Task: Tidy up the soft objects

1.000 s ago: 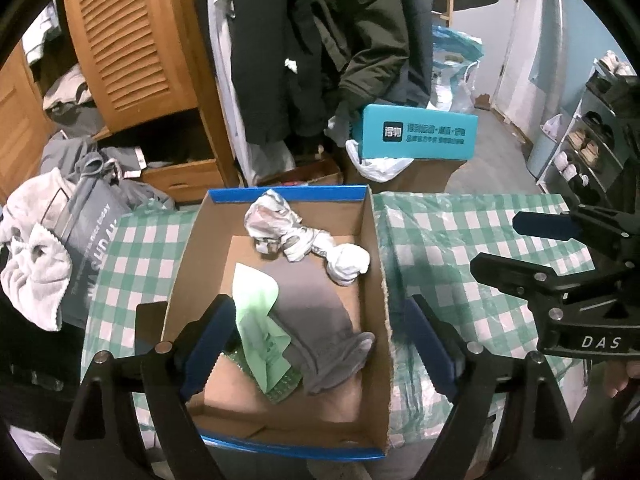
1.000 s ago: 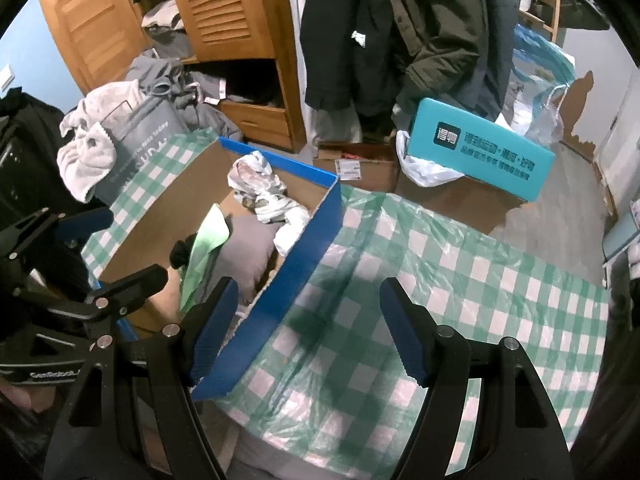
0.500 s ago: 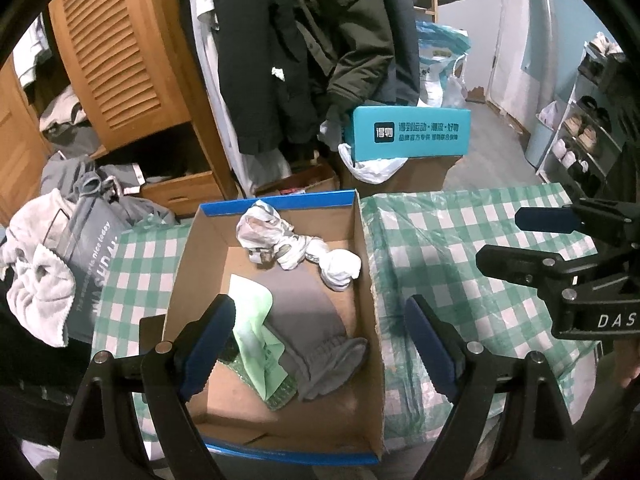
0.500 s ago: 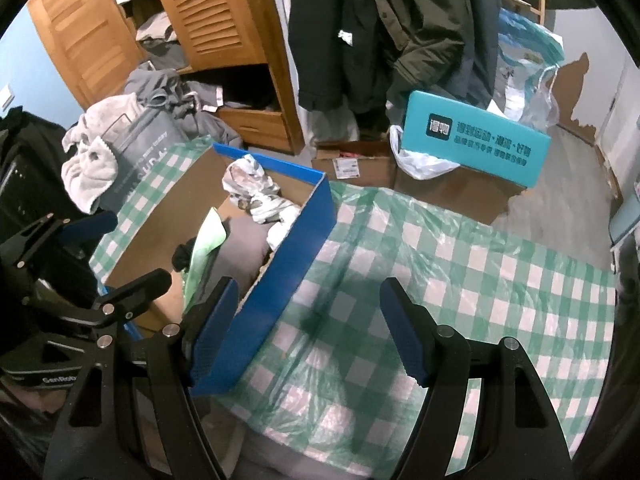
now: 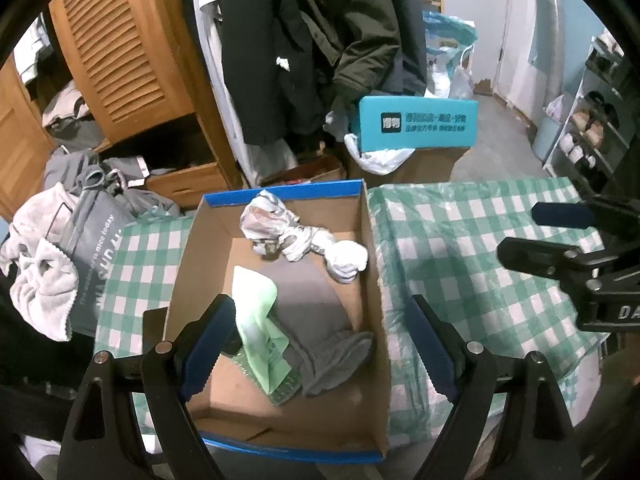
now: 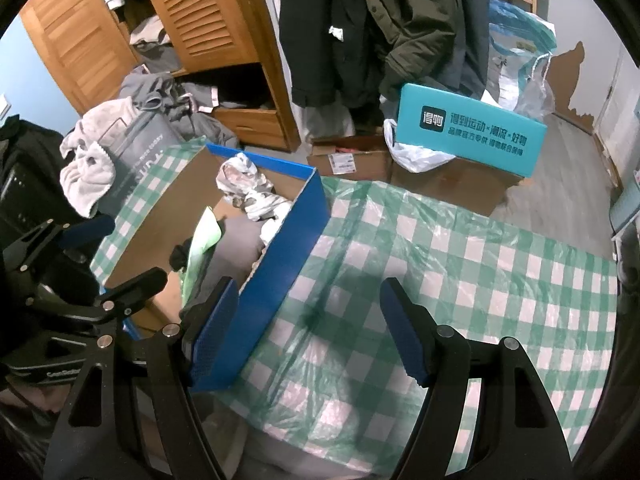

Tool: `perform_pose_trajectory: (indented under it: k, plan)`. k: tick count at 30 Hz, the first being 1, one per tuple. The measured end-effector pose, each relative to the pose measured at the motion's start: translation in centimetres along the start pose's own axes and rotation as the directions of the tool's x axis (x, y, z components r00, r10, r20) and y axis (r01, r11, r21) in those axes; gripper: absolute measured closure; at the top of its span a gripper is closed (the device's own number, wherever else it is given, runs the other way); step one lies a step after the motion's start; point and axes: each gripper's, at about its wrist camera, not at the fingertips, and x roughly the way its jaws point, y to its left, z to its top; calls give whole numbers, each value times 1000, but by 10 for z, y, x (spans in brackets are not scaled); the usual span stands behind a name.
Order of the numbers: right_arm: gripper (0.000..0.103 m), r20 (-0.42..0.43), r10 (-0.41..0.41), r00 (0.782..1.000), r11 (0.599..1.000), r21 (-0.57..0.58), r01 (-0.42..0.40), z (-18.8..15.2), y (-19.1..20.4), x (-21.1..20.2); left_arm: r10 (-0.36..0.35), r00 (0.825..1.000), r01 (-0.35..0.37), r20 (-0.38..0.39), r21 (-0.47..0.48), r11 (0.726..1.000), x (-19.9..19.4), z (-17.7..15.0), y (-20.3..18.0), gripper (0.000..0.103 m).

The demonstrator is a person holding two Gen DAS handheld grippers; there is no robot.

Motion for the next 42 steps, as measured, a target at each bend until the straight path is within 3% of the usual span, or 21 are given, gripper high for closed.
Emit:
perform_pose_trajectory:
  k: [42]
  plan:
    - [31,-19,0,1000,1000,-7,0,-4,2,2,-19,999,18,-29,-35,999,4,-9,5,15]
